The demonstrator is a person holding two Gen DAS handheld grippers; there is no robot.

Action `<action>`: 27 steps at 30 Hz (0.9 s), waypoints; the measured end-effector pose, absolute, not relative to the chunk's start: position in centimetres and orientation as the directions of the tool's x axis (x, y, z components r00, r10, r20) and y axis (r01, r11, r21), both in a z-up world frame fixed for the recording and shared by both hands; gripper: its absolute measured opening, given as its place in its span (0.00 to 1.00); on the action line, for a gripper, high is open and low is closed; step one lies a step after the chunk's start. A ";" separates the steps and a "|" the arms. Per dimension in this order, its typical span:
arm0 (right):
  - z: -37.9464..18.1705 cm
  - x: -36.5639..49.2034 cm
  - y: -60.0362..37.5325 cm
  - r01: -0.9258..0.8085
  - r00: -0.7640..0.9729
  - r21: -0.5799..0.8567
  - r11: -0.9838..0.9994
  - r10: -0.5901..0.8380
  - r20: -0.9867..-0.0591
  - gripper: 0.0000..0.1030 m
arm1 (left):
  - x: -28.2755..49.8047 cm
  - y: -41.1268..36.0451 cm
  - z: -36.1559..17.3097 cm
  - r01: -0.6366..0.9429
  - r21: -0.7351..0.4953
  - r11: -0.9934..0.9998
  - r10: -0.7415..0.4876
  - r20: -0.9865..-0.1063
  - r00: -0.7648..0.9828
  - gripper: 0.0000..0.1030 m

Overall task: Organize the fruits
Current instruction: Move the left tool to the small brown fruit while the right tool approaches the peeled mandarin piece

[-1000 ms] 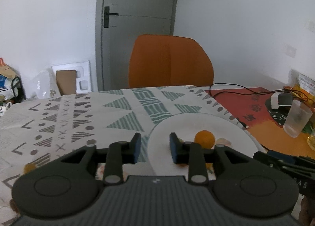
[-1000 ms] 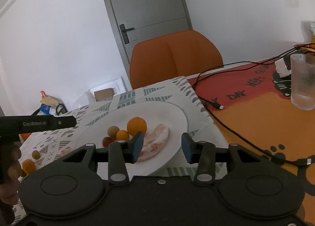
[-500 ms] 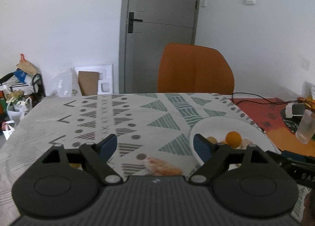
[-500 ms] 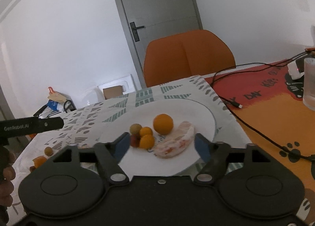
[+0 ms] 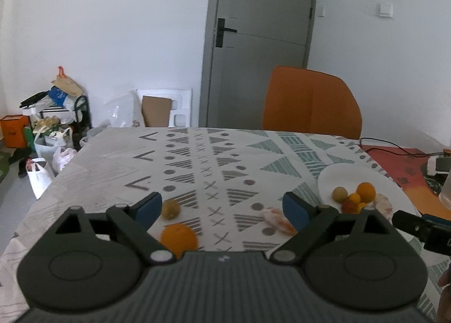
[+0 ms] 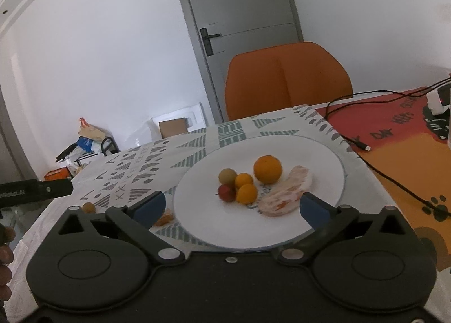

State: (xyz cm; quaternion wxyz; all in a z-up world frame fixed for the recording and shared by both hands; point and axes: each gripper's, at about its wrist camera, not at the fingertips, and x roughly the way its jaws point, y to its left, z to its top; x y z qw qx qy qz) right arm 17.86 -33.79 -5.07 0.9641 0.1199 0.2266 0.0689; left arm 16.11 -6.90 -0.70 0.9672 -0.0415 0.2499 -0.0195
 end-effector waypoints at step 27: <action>-5.4 18.3 -27.2 -0.216 0.848 0.189 0.958 0.280 -0.449 0.86 | 14.3 -0.9 -3.9 -0.044 -0.153 0.987 -0.043 -0.518 0.854 0.89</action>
